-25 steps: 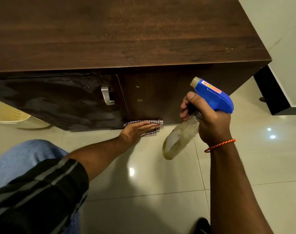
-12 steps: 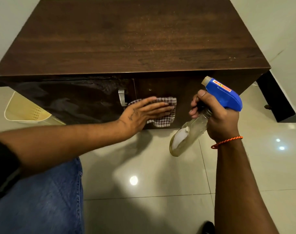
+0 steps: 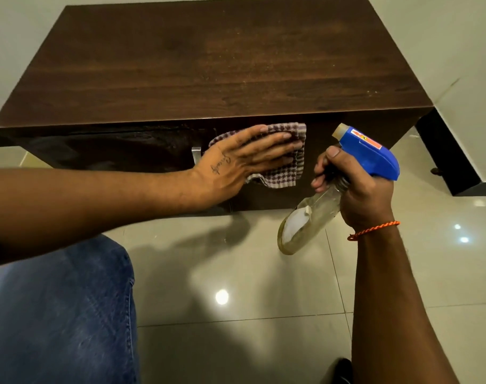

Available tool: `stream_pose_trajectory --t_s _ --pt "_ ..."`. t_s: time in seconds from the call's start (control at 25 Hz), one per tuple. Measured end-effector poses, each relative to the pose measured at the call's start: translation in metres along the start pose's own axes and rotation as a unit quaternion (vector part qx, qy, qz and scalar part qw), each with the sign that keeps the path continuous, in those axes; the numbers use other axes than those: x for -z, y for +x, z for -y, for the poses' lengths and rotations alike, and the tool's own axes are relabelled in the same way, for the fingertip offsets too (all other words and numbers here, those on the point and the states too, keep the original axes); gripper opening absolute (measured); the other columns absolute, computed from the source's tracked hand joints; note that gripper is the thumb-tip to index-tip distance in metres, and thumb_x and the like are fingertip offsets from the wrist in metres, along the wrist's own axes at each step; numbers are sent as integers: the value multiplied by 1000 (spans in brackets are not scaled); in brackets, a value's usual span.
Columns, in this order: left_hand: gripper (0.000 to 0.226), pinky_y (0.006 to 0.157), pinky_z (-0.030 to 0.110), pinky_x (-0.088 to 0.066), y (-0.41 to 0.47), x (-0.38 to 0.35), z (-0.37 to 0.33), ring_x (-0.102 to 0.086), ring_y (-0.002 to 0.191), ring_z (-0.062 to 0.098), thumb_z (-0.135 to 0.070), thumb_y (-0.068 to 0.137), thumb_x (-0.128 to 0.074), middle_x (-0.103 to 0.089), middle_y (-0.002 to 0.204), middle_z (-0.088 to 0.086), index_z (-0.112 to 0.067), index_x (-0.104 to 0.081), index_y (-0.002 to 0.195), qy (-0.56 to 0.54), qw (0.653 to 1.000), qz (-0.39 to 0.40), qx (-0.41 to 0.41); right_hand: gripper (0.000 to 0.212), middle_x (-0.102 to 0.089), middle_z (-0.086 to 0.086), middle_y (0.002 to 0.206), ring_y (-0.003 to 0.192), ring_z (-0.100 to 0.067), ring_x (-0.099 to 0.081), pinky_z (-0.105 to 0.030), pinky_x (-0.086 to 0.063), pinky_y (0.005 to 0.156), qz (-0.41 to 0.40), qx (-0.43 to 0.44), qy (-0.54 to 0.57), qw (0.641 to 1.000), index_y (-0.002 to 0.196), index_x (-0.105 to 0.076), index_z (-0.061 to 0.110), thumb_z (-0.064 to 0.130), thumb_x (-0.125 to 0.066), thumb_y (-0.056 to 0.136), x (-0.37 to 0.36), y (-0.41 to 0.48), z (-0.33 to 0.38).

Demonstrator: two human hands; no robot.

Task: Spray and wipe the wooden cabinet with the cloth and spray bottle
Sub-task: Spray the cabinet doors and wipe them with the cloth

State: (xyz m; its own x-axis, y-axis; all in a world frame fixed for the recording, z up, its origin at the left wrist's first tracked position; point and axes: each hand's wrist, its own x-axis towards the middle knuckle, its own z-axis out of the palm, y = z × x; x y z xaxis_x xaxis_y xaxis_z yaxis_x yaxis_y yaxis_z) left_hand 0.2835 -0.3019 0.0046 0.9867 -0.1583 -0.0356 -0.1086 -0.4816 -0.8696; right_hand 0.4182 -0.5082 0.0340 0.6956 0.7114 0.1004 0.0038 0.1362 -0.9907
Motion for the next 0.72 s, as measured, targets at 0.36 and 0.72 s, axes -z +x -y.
stream_pose_trajectory --t_s 0.36,0.72 --pt "96 106 64 31 26 -88 -184 34 146 33 -41 104 -42 45 156 14 -7 37 148 -64 960 198 -188 18 -65 -1 73 61 -19 -64 -27 -54 58 -33 -19 -24 999 80 -64 16 23 -55 94 24 -9 -12" --pt "96 112 54 25 76 -74 -203 26 151 25 -20 100 -50 33 164 6 -15 27 157 -78 971 130 -183 19 -64 0 70 58 -18 -63 -27 -53 56 -82 -14 -11 996 78 -63 15 23 -54 93 41 -7 -7"
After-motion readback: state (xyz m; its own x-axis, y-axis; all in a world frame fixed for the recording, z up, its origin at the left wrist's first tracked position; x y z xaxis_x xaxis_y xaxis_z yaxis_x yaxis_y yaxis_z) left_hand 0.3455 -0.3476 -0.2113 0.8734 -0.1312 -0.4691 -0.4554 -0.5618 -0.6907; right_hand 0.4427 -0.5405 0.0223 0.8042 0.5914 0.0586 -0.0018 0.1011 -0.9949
